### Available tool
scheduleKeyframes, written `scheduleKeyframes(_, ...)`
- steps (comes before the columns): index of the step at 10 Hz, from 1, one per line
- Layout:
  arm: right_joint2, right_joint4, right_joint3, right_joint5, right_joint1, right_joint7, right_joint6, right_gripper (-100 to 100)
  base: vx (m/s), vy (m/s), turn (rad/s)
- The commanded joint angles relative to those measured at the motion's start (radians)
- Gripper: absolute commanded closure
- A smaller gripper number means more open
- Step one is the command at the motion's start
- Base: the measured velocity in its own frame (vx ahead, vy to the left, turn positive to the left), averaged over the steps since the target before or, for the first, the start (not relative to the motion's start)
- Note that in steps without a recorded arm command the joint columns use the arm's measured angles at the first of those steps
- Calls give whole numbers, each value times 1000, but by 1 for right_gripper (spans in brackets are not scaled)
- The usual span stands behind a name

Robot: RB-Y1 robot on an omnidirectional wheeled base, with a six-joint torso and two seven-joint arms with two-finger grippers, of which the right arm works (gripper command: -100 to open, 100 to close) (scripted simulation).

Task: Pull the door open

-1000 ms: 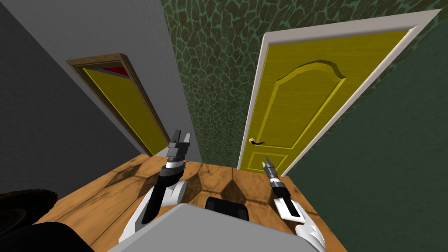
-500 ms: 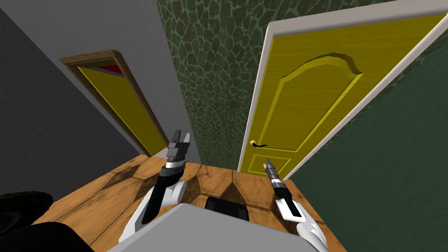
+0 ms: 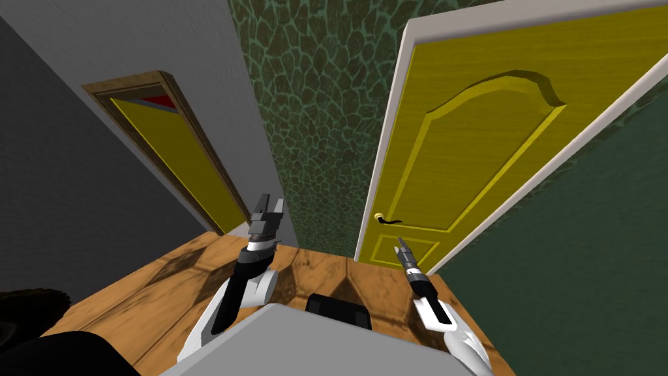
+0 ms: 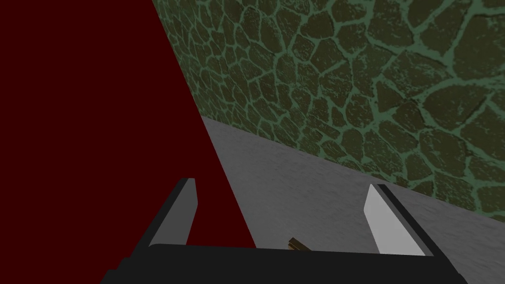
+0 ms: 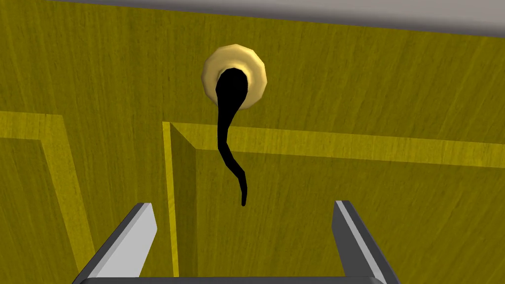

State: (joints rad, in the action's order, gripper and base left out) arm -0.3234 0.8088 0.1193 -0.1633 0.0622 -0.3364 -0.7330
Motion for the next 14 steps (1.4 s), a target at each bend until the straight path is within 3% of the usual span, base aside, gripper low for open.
scheduleKeyframes(1, -4, -30, 3, -2, 13, -4, -6, -100, 114, -28, 20)
scheduleKeyframes(4, -14, -83, 9, -6, 35, -11, -18, -100, 107, -17, 15)
scheduleKeyframes(13, -58, -128, 58, 32, 18, -18, -43, -100, 173, 2, 94)
scheduleKeyframes(14, -56, -145, 55, 30, 29, -16, -50, -100, 95, -9, 20)
